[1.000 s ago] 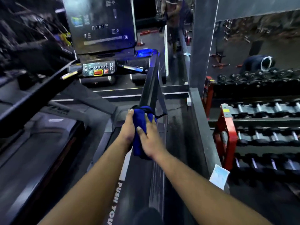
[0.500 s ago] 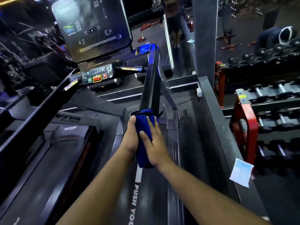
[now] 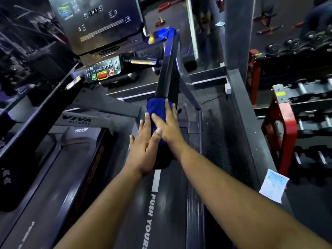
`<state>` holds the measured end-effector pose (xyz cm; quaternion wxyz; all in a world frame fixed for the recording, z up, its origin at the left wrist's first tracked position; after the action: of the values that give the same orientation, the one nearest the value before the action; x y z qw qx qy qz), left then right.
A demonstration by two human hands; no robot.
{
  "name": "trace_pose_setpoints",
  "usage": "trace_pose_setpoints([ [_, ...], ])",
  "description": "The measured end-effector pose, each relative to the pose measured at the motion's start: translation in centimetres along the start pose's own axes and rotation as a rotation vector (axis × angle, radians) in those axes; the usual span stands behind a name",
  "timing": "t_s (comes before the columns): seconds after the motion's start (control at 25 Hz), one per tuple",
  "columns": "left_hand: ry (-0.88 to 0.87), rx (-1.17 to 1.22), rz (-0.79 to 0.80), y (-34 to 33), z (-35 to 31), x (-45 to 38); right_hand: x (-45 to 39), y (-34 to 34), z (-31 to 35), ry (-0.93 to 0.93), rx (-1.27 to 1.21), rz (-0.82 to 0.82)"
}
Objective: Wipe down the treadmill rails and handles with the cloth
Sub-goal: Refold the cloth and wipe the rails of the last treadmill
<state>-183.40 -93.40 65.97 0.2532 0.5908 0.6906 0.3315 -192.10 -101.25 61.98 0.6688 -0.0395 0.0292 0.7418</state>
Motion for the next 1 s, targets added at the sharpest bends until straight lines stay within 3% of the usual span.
trace_pose_setpoints([
  [0.08, 0.005, -0.080, 0.001, -0.2, -0.3, -0.1, -1.9, 0.6, 0.1, 0.044, -0.005, -0.013],
  [0.28, 0.039, -0.087, 0.003, -0.1, 0.1, -0.1, 7.4, -0.8, -2.3, 0.134, -0.182, 0.046],
  [0.52, 0.088, -0.248, -0.001, -0.2, -0.5, 0.1, -1.4, 0.9, -3.1, -0.082, -0.222, -0.146],
  [0.6, 0.101, -0.241, 0.002, -0.5, -0.6, 0.4, 2.5, 0.7, -2.5, -0.100, -0.173, -0.099],
  [0.72, 0.084, -0.194, -0.012, -0.4, -0.7, 0.7, 7.2, 0.0, -0.8, 0.027, -0.125, 0.026],
  [0.88, 0.083, -0.225, -0.013, -0.5, -0.6, 0.3, -4.9, 0.5, 0.2, 0.038, 0.176, 0.068],
  [1.0, 0.067, -0.254, -0.016, -0.4, -0.7, 0.8, -5.1, 0.8, 0.6, 0.125, 0.152, 0.071],
])
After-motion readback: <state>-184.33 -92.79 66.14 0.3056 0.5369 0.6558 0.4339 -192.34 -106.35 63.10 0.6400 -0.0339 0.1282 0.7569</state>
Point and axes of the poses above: each hand's wrist, its own x-axis away from the middle knuckle, its own y-axis out of the back of the hand, z = x × y, the point moved 6 cm from there along -x, towards the middle knuckle, and after that the axes turned 8 degrees about y, right-handed, at the moved point
